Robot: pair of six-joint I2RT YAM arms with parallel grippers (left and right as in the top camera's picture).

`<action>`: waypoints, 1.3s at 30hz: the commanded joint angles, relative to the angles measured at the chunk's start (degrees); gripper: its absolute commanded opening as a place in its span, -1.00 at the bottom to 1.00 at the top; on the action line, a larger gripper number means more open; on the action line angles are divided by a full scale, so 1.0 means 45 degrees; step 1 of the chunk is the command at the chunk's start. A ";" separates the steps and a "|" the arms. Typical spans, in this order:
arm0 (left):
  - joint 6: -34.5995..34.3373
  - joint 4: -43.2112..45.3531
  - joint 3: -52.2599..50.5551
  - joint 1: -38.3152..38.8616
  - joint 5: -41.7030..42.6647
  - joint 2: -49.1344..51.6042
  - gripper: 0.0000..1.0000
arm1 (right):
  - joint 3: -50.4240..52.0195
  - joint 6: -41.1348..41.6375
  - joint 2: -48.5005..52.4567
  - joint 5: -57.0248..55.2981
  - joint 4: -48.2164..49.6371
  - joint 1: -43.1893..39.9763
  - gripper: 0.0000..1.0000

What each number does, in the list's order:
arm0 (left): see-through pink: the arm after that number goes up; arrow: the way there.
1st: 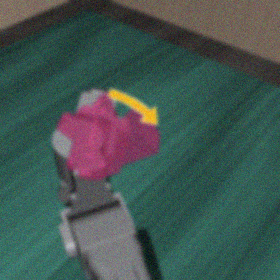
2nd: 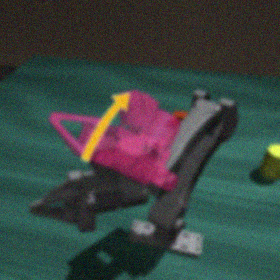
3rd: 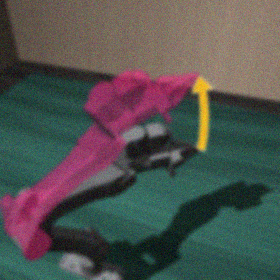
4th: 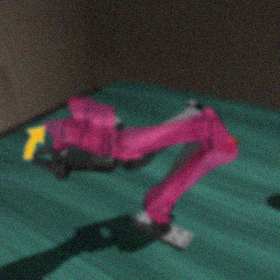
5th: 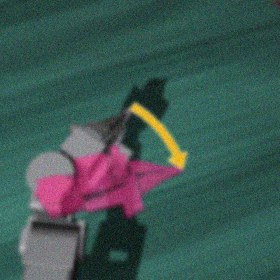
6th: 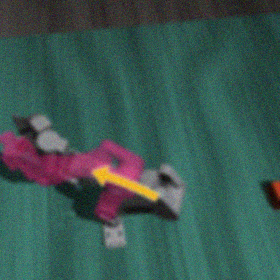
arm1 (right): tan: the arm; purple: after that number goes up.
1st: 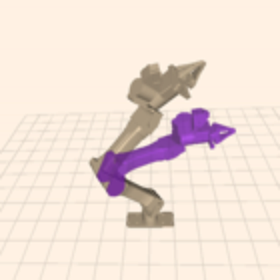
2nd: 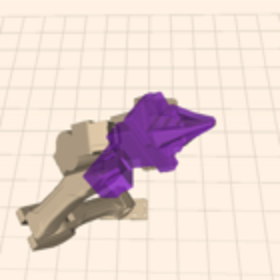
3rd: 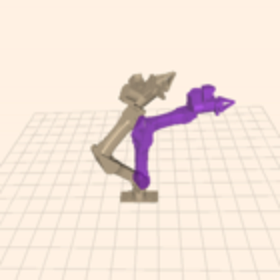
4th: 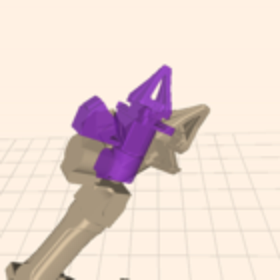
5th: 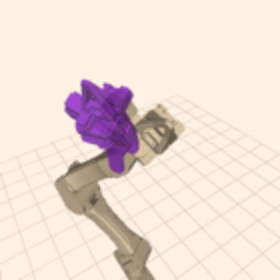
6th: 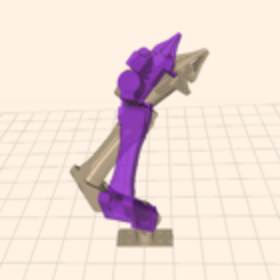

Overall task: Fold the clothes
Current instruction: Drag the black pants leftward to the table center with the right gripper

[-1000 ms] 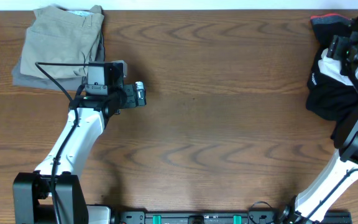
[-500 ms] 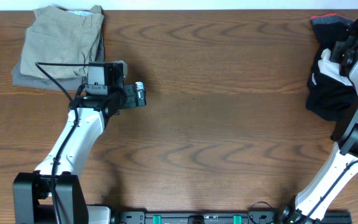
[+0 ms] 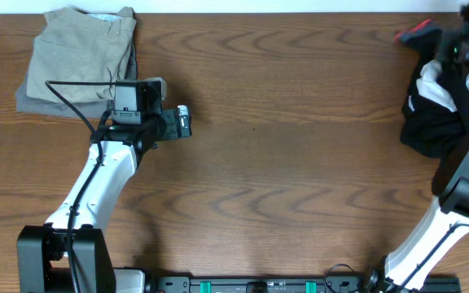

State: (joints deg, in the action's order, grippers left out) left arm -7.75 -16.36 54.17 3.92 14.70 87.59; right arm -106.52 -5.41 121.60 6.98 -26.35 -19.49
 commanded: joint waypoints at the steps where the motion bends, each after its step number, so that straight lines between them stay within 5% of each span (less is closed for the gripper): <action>1: -0.0272 0.0146 0.0257 -0.0024 0.0073 -0.0121 0.96 | -0.0627 0.0136 -0.1413 0.1559 -0.0311 0.1433 -0.97; 21: -0.0826 -0.0165 0.0253 -0.2059 0.0068 -0.2030 0.96 | -0.0612 0.0107 -0.1205 0.2084 -0.1656 0.9015 -0.97; 39: -0.0835 0.0000 0.0253 -0.2074 0.0068 -0.0457 0.96 | -0.0495 0.0525 -0.0947 0.2225 -0.3643 1.0355 -0.98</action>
State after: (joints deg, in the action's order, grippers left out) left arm -10.76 -16.73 54.19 -5.15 14.87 84.20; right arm -108.68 -3.79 117.30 16.32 -40.77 26.55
